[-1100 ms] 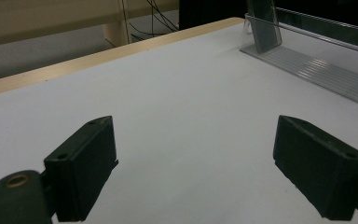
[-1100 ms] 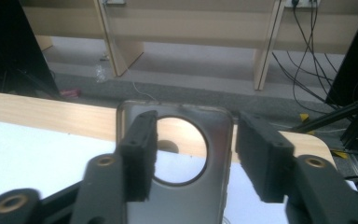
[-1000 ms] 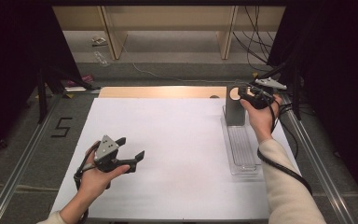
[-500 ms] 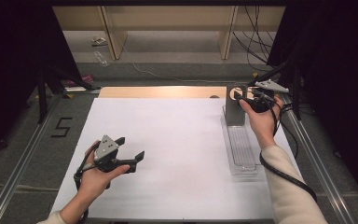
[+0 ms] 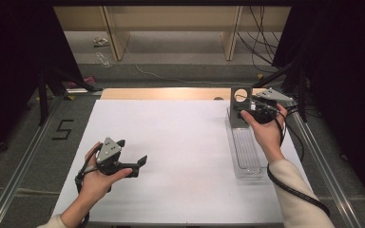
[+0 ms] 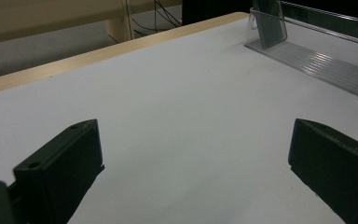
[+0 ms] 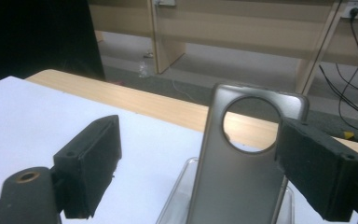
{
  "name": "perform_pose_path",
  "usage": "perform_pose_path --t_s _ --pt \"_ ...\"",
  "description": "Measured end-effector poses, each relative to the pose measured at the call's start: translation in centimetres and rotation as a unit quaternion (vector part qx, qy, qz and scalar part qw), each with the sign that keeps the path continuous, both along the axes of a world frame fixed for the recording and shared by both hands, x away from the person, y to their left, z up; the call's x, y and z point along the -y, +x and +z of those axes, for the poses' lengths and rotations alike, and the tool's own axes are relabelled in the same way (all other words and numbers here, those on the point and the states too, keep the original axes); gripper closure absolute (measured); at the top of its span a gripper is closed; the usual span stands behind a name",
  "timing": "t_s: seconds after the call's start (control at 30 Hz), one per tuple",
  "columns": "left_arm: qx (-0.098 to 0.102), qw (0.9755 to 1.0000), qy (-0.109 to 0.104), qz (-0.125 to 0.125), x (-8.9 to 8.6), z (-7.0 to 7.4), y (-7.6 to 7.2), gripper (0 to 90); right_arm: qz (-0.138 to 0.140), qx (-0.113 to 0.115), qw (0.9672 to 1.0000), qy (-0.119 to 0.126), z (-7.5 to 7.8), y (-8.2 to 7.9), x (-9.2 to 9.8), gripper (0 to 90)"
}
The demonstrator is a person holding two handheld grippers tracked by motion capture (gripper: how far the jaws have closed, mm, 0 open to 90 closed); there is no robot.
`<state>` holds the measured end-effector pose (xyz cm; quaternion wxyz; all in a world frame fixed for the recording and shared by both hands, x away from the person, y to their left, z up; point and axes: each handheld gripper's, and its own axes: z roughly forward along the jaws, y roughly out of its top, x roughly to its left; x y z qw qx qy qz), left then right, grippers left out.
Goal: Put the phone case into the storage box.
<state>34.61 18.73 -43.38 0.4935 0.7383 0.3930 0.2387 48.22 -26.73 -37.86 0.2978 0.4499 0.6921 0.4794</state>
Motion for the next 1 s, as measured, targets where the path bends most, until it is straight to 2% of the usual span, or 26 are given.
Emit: perform_pose_path --t_s 0.37,0.77,1.0 --pt "0.011 0.9999 -0.001 0.000 0.0 0.3 -0.2 1.7 0.011 -0.005 0.9998 0.017 -0.2 -1.8 -0.3 16.3" --pt "0.010 0.9999 0.001 -0.001 0.1 0.3 -0.2 1.8 0.026 -0.004 0.9992 0.029 0.0 -4.3 0.1 16.3" --pt "0.010 1.0000 -0.002 -0.002 0.1 0.3 -0.3 2.2 0.039 -0.011 0.9986 0.034 -0.2 -5.4 0.2 16.2"
